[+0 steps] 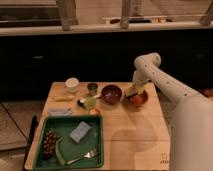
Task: Wipe red bowl with eraser
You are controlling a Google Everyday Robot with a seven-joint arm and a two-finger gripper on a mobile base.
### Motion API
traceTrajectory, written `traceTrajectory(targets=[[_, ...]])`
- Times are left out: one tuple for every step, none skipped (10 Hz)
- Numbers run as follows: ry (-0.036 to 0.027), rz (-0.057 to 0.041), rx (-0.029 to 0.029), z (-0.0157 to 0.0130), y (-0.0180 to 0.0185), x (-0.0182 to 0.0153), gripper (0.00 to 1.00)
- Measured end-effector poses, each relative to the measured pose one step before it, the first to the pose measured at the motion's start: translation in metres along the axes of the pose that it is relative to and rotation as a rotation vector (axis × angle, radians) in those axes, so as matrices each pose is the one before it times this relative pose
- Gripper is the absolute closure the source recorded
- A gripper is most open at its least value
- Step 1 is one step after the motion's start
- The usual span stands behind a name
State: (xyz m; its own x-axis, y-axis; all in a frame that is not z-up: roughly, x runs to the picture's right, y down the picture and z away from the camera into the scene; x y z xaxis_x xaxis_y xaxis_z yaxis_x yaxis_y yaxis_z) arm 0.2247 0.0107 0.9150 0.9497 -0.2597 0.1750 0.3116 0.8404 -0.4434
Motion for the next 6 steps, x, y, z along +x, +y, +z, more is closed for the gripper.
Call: traceTrajectory(targets=[[-0.00591, -0.01099, -0.00403, -0.00196, 0.00885, -0.00189, 1.00], [-0.00848, -0.00312, -0.00224, -0.00384, 0.01184, 0.00178, 1.00], [0.00390, 0.00578, 0.00110, -0.00441, 0.00773, 0.00878, 1.00], [-0.00501, 0.00432, 0.00076, -0.00259, 0.00397, 0.00332, 1.00], [0.00315, 0.01109, 0.00168, -0.00391, 0.00381, 0.00885, 1.00], [0.00268, 0.01305, 0.00422, -0.00249, 0.00068, 0.00770, 1.00]])
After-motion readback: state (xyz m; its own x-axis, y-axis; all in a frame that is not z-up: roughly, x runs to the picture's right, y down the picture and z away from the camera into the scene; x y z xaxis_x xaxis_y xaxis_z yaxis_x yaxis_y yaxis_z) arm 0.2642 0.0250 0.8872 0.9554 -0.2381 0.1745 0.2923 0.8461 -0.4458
